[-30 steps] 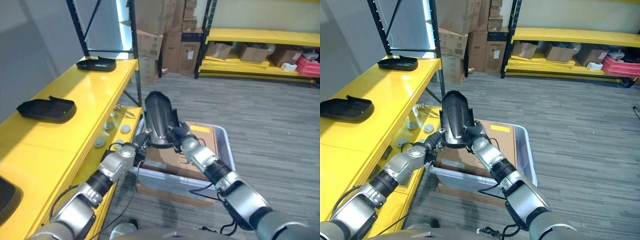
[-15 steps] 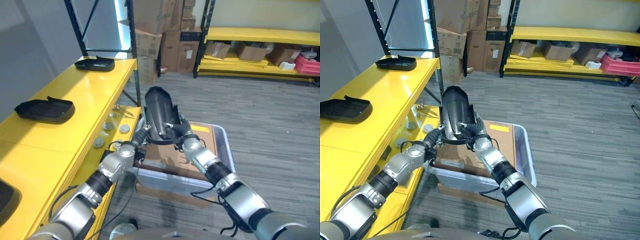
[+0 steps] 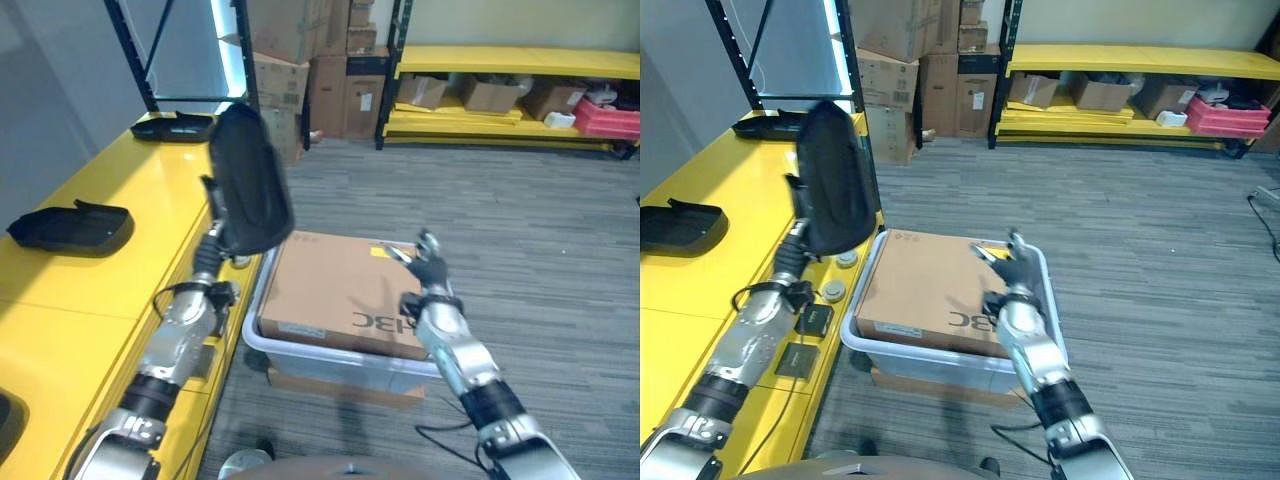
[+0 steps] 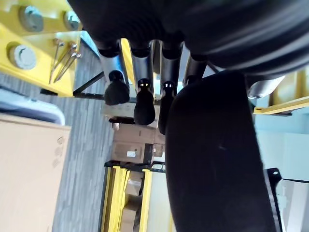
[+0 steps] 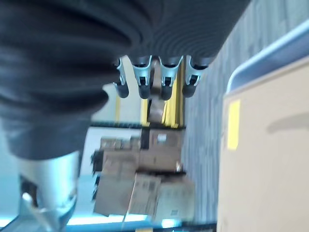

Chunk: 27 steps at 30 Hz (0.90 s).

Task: Move parts from the plastic box to the shelf.

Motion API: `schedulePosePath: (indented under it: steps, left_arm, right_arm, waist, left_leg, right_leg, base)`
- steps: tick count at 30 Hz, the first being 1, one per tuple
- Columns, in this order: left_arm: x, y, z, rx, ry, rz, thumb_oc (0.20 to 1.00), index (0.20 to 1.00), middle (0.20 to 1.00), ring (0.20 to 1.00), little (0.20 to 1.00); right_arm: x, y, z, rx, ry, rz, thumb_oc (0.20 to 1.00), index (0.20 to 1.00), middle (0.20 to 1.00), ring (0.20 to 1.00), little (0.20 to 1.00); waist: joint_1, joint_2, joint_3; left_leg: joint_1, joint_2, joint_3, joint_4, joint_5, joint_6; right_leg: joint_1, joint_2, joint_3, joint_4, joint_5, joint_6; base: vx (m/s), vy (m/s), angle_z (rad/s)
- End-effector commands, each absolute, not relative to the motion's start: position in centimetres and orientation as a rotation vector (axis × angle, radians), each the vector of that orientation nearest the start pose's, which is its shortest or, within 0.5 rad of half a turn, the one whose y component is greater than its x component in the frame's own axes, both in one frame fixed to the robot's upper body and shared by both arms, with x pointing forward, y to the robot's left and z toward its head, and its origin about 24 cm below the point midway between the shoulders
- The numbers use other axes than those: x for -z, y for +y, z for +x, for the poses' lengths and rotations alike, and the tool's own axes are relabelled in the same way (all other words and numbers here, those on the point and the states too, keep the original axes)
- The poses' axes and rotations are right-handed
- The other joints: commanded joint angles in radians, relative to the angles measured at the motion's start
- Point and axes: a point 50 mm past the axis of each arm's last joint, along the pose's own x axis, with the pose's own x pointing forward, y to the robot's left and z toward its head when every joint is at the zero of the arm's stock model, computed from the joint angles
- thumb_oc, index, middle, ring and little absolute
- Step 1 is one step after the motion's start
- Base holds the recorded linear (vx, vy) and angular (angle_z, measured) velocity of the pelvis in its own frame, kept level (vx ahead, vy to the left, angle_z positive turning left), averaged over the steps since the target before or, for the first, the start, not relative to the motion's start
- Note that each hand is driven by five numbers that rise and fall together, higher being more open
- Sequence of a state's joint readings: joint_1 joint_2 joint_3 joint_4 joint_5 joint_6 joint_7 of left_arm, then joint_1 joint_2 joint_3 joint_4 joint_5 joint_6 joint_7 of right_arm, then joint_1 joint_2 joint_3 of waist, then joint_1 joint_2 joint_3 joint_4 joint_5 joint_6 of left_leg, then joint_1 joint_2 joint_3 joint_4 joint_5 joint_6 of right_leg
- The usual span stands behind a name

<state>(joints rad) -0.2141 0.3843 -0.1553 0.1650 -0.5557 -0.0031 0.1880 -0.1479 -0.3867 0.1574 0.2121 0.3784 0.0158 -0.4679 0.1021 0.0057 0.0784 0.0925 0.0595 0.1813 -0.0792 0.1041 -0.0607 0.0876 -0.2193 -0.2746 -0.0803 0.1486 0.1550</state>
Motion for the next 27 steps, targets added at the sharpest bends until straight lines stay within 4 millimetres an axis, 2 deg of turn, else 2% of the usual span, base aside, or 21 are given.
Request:
schedulePosePath:
  steps: [1,3,6,9,11,13,15,16,17,18,19,22,23,24,25,26,27]
  left_arm:
    - [-10.5,18.8,30.4,0.010,-0.199,-0.137,0.200,0.200,0.200,0.200,0.200]
    - [-10.8,20.2,29.7,-0.030,-0.225,-0.131,0.200,0.200,0.200,0.200,0.200]
    - [-11.3,21.7,28.9,-0.068,-0.257,-0.126,0.200,0.200,0.200,0.200,0.200]
    - [-12.1,23.0,28.2,-0.108,-0.302,-0.098,0.200,0.200,0.200,0.200,0.200]
    - [-12.7,23.7,27.9,-0.121,-0.328,-0.086,0.200,0.200,0.200,0.200,0.200]
    - [-13.3,24.3,27.7,-0.121,-0.363,-0.072,0.200,0.200,0.200,0.200,0.200]
    - [-14.5,24.9,27.5,-0.155,-0.409,-0.068,0.200,0.200,0.200,0.200,0.200]
    - [-14.7,25.0,27.4,-0.165,-0.415,-0.076,0.200,0.200,0.200,0.200,0.200]
    - [-14.9,25.5,26.9,-0.196,-0.418,-0.099,0.200,0.200,0.200,0.200,0.200]
    - [-14.9,25.5,26.8,-0.199,-0.419,-0.099,0.200,0.200,0.200,0.200,0.200]
    - [-14.9,26.5,25.6,-0.267,-0.449,-0.087,0.200,0.200,0.200,0.200,0.200]
    - [-14.9,27.2,24.3,-0.285,-0.463,-0.115,0.200,0.200,0.200,0.200,0.200]
    - [-14.8,27.7,23.6,-0.300,-0.466,-0.120,0.200,0.200,0.200,0.200,0.200]
    - [-14.8,27.9,23.4,-0.315,-0.467,-0.117,0.200,0.200,0.200,0.200,0.200]
    - [-14.7,28.1,23.1,-0.309,-0.466,-0.115,0.200,0.200,0.200,0.200,0.200]
    - [-14.6,28.2,23.1,-0.302,-0.455,-0.115,0.200,0.200,0.200,0.200,0.200]
    - [-14.6,28.2,23.1,-0.302,-0.456,-0.108,0.200,0.200,0.200,0.200,0.200]
  right_arm:
    - [-6.6,-22.9,28.6,0.410,-0.049,-0.134,1.000,1.000,1.000,1.000,1.000]
    - [-5.7,-24.6,27.3,0.473,0.000,-0.151,1.000,1.000,1.000,1.000,1.000]
    - [-4.2,-26.0,25.8,0.505,0.072,-0.165,1.000,1.000,1.000,1.000,1.000]
    - [-2.4,-26.6,24.4,0.507,0.165,-0.156,1.000,1.000,1.000,1.000,1.000]
    - [-1.3,-26.7,23.5,0.505,0.212,-0.178,1.000,1.000,1.000,1.000,1.000]
    - [0.6,-26.9,21.9,0.518,0.289,-0.133,1.000,1.000,1.000,1.000,1.000]
    - [2.8,-26.9,20.5,0.487,0.372,-0.139,1.000,1.000,1.000,1.000,1.000]
    - [3.2,-26.9,20.3,0.482,0.385,-0.142,1.000,1.000,1.000,1.000,1.000]
    - [4.3,-26.7,19.8,0.444,0.432,-0.150,1.000,1.000,1.000,1.000,1.000]
    - [4.4,-26.7,19.7,0.439,0.440,-0.150,1.000,1.000,1.000,1.000,1.000]
    - [5.3,-26.5,19.3,0.411,0.488,-0.131,1.000,1.000,1.000,1.000,1.000]
    - [5.1,-26.5,19.6,0.389,0.475,-0.187,1.000,1.000,1.000,1.000,1.000]
    - [5.0,-26.4,19.7,0.377,0.478,-0.198,1.000,1.000,1.000,1.000,1.000]
    - [5.0,-26.3,19.7,0.365,0.479,-0.205,1.000,1.000,1.000,1.000,1.000]
    - [4.9,-26.4,19.4,0.377,0.481,-0.208,1.000,1.000,1.000,1.000,1.000]
    - [5.1,-26.5,19.0,0.376,0.497,-0.212,1.000,1.000,1.000,1.000,1.000]
    - [5.2,-26.4,18.9,0.379,0.497,-0.210,1.000,1.000,1.000,1.000,1.000]
  waist:
    - [0.014,0.023,-0.035]
    - [0.000,0.022,-0.036]
    - [-0.009,0.020,-0.035]
    - [-0.010,0.019,-0.031]
    - [-0.019,0.021,-0.025]
    - [-0.044,0.024,-0.018]
    - [-0.041,0.022,-0.016]
    - [-0.037,0.021,-0.014]
    - [-0.018,0.017,-0.009]
    - [-0.019,0.016,-0.009]
    - [0.015,0.011,0.008]
    - [0.046,0.014,0.022]
    - [0.062,0.019,0.034]
    - [0.063,0.021,0.036]
    - [0.057,0.024,0.044]
    - [0.044,0.023,0.051]
    - [0.040,0.023,0.051]
  left_leg:
    - [-0.021,0.003,0.001,0.044,-0.090,0.020]
    - [-0.020,0.000,0.010,0.034,-0.086,0.025]
    - [-0.024,-0.011,0.007,0.026,-0.085,0.033]
    - [-0.035,-0.029,-0.016,0.024,-0.086,0.046]
    - [-0.044,-0.034,-0.035,0.028,-0.087,0.059]
    - [-0.063,-0.027,-0.077,0.037,-0.082,0.068]
    - [-0.093,-0.006,-0.116,0.046,-0.064,0.046]
    - [-0.103,-0.002,-0.125,0.051,-0.059,0.038]
    - [-0.130,0.019,-0.145,0.065,-0.040,0.013]
    - [-0.134,0.021,-0.148,0.067,-0.039,0.010]
    - [-0.180,0.053,-0.176,0.085,-0.005,-0.029]
    - [-0.220,0.080,-0.185,0.080,0.037,-0.056]
    - [-0.246,0.096,-0.170,0.079,0.069,-0.069]
    - [-0.251,0.099,-0.165,0.079,0.076,-0.071]
    - [-0.274,0.120,-0.088,0.081,0.109,-0.080]
    - [-0.290,0.141,0.023,0.098,0.126,-0.088]
    - [-0.291,0.143,0.052,0.104,0.125,-0.088]
  right_leg:
    - [0.023,-0.041,-0.044,0.078,-0.111,0.057]
    - [0.015,-0.041,-0.033,0.080,-0.111,0.062]
    - [0.000,-0.039,-0.019,0.095,-0.114,0.066]
    - [-0.019,-0.033,0.001,0.137,-0.130,0.065]
    - [-0.045,-0.027,0.034,0.202,-0.138,0.066]
    - [-0.090,0.013,0.099,0.282,-0.180,0.043]
    - [-0.083,0.056,0.101,0.259,-0.228,0.006]
    - [-0.079,0.061,0.096,0.249,-0.227,0.002]
    - [-0.068,0.074,0.083,0.224,-0.223,-0.008]
    - [-0.066,0.077,0.081,0.220,-0.222,-0.010]
    - [-0.046,0.099,0.054,0.180,-0.208,-0.025]
    - [-0.034,0.111,0.022,0.150,-0.200,-0.032]
    - [-0.022,0.118,-0.007,0.128,-0.191,-0.035]
    - [-0.019,0.120,-0.016,0.122,-0.189,-0.036]
    - [-0.002,0.120,-0.069,0.095,-0.172,-0.034]
    - [0.013,0.117,-0.139,0.082,-0.163,-0.034]
    - [0.015,0.116,-0.156,0.080,-0.161,-0.034]
  base:
    - [-0.03,0.013,-0.24]
    - [-0.03,0.010,-0.18]
    - [-0.03,-0.009,-0.19]
    - [-0.03,-0.042,-0.14]
    - [-0.06,-0.079,-0.02]
    - [-0.08,-0.156,0.05]
    - [-0.09,-0.268,0.89]
    - [-0.09,-0.342,1.12]
    - [-0.06,-0.223,0.70]
    - [-0.14,-0.427,0.77]
    - [-0.11,-0.302,0.72]
    - [-0.13,-0.222,0.69]
    - [-0.12,-0.151,0.88]
    - [-0.14,-0.187,0.82]
    - [-0.12,-0.166,0.83]
    - [-0.11,-0.150,1.40]
    - [-0.03,-0.109,2.17]
